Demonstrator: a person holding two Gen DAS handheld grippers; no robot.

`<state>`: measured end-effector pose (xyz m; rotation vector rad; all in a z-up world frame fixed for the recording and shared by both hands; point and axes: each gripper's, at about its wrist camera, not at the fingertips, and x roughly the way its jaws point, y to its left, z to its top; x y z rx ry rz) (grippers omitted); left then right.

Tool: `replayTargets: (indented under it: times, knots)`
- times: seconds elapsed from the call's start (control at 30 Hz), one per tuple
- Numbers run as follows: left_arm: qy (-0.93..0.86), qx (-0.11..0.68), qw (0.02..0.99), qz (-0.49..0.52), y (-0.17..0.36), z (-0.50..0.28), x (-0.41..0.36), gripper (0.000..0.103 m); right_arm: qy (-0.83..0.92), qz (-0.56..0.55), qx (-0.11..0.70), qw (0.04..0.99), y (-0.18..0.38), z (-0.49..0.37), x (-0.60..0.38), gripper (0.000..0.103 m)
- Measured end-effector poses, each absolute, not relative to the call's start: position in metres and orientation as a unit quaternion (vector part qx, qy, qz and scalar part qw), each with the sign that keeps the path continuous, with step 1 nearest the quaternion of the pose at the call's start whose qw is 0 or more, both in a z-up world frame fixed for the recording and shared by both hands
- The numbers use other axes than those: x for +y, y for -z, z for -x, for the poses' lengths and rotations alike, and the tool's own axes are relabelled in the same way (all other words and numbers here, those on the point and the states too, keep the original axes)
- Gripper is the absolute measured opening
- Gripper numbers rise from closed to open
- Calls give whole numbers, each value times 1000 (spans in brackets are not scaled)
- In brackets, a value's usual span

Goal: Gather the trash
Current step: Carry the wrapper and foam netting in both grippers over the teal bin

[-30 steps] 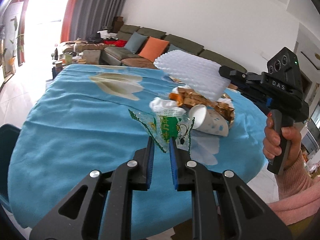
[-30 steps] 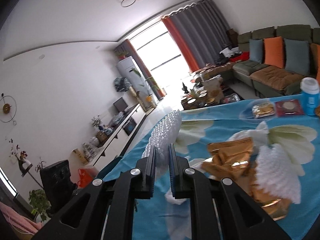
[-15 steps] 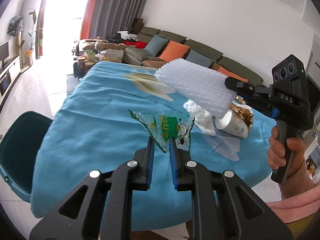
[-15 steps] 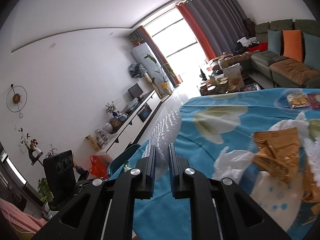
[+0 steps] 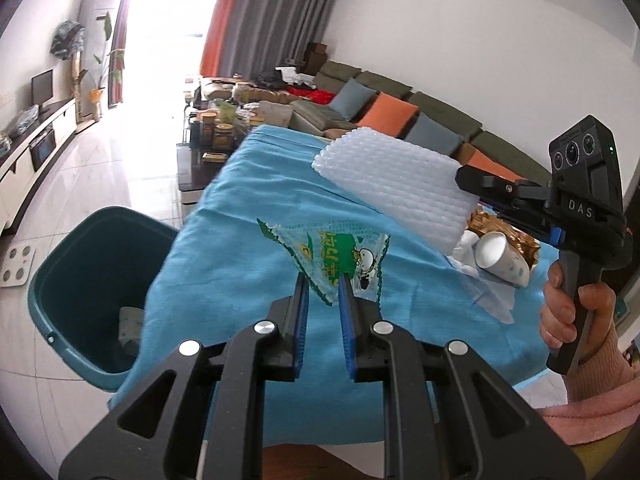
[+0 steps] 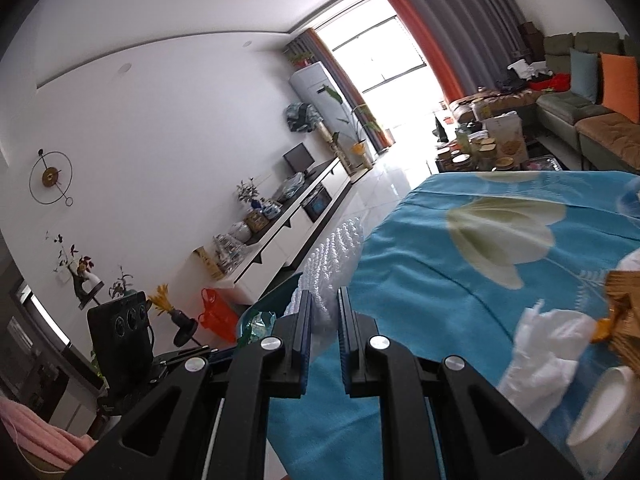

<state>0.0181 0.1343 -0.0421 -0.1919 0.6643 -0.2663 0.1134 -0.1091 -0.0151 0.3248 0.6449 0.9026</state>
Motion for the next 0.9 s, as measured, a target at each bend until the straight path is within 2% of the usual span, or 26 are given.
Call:
replayTargets:
  times: [0.9]
  knots:
    - [15, 316, 942, 110, 41, -13, 224, 15, -481, -116, 338, 801, 21, -137, -8, 11]
